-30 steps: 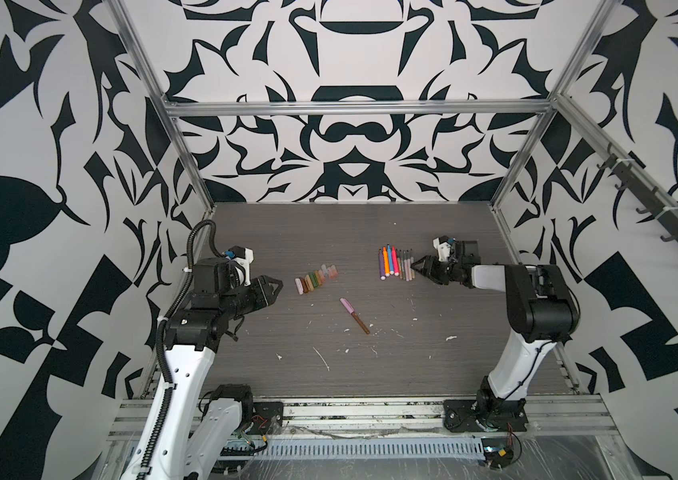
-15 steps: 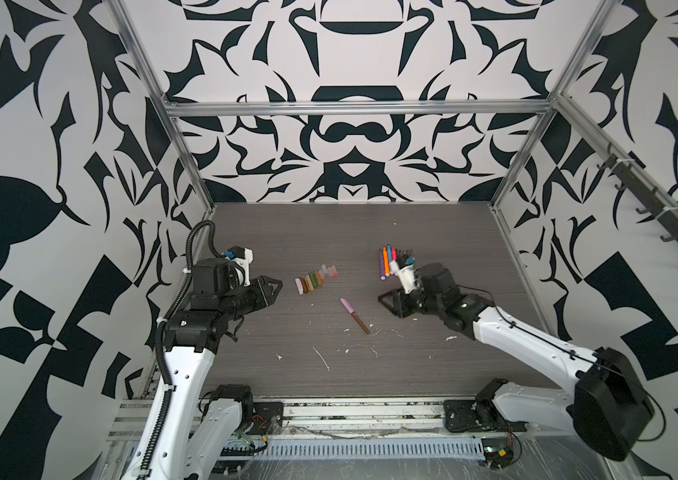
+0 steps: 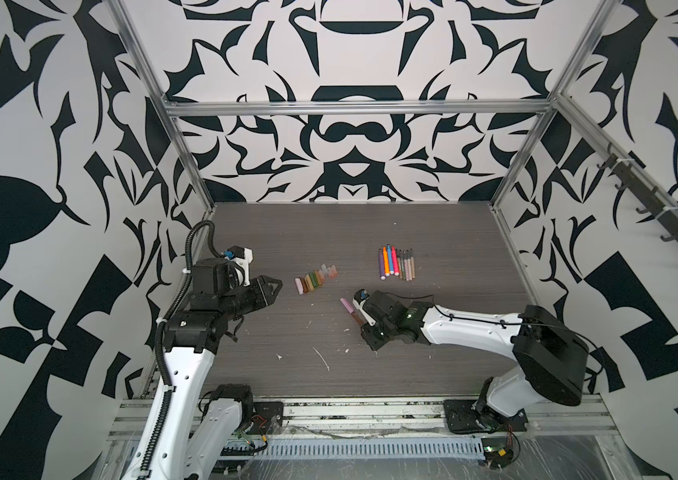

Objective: Open the pen caps
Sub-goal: 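Move the right gripper to the pink-capped brown pen and grasp it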

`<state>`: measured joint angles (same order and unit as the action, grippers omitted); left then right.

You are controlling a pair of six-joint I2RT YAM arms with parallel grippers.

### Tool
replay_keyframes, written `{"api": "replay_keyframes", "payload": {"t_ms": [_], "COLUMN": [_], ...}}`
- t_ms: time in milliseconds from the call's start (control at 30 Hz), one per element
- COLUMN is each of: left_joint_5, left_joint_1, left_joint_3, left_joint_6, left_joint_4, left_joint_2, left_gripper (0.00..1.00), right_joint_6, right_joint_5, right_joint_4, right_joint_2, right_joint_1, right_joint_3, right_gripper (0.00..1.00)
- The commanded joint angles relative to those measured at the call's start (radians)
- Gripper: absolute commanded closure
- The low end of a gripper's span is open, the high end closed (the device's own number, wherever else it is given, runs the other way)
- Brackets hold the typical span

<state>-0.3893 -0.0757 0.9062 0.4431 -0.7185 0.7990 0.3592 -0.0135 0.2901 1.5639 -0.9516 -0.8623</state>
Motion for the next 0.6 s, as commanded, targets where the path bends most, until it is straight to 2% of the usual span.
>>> {"api": "replay_keyframes", "payload": {"t_ms": [0, 200, 567], "left_joint_5": [-0.011, -0.019, -0.039], "left_joint_1": [0.005, 0.005, 0.005], "left_joint_3": [-0.013, -0.013, -0.015], "left_joint_6": [-0.014, -0.015, -0.019], "left_joint_4": [-0.002, -0.001, 0.005], "left_joint_2": [-0.011, -0.014, -0.021], "left_gripper": [0.65, 0.65, 0.65], "right_joint_6": [-0.008, 0.002, 0.015], "right_joint_5": [-0.05, -0.018, -0.045], "right_joint_4": [0.049, 0.042, 0.058], "right_joint_2": [0.022, 0.098, 0.219], "right_joint_1": [-0.003, -0.003, 0.009], "right_joint_3": [-0.048, -0.082, -0.161], "right_gripper": [0.63, 0.63, 0.66]}}
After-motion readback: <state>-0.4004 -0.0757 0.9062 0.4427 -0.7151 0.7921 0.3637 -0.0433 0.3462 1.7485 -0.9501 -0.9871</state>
